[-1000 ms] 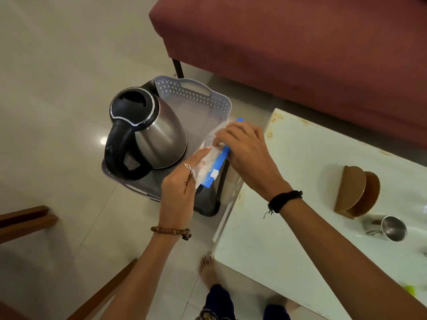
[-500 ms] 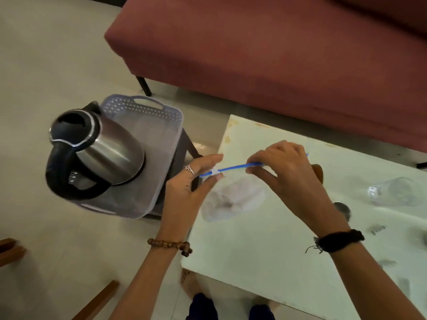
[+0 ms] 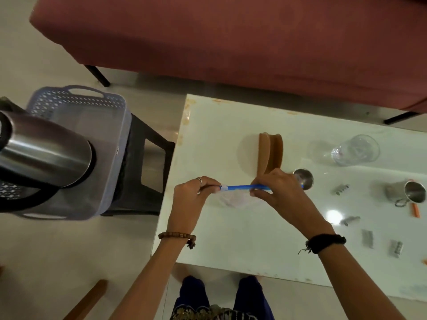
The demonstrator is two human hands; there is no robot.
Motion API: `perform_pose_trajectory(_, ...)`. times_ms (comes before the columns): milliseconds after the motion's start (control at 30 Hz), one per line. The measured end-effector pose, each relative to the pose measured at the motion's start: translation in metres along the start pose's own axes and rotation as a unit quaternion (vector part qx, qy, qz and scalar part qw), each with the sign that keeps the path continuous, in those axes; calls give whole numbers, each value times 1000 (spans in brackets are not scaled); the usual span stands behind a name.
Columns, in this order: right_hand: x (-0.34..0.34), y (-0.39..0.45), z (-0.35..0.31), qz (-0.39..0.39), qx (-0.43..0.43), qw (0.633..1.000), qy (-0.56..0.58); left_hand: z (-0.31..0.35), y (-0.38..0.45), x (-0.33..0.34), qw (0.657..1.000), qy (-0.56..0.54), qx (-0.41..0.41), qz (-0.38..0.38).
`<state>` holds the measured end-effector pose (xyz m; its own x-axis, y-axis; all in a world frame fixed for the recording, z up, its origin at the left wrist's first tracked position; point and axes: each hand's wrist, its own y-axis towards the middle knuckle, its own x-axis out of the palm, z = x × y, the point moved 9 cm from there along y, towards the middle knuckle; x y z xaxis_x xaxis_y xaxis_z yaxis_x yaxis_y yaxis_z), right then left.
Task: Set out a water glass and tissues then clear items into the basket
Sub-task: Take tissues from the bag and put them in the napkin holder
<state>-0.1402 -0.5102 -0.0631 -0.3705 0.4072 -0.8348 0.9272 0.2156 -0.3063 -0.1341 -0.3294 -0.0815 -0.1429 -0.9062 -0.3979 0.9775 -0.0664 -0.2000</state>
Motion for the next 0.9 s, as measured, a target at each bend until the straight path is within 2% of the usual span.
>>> perform_pose_trajectory(167, -1, 3, -21, 32, -35, 996, 76, 18, 5, 14, 995, 82, 52, -8)
perform_pose_trajectory(400, 0, 7, -26, 84, -37, 992, 83, 38, 4, 33, 973, 202, 102, -41)
perform_pose_trajectory(467, -2, 2, -18, 85, -28, 993, 78, 40, 4, 32, 964, 232, 120, -49)
perform_pose_trajectory(667, -26, -23, 42, 135, 44, 987, 71, 26, 14, -17, 969, 231, 89, 1)
perform_pose_trajectory(767, -28, -29, 54, 143, 54, 986, 64, 12, 17, -13, 975, 213, 32, -55)
perform_pose_trajectory(833, -28, -30, 57, 152, 54, 984, 71, -2, 20, -4, 971, 183, -51, -147)
perform_pose_trajectory(900, -28, -30, 60, 151, 49, 984, 86, -3, 20, 6, 957, 152, -85, -231)
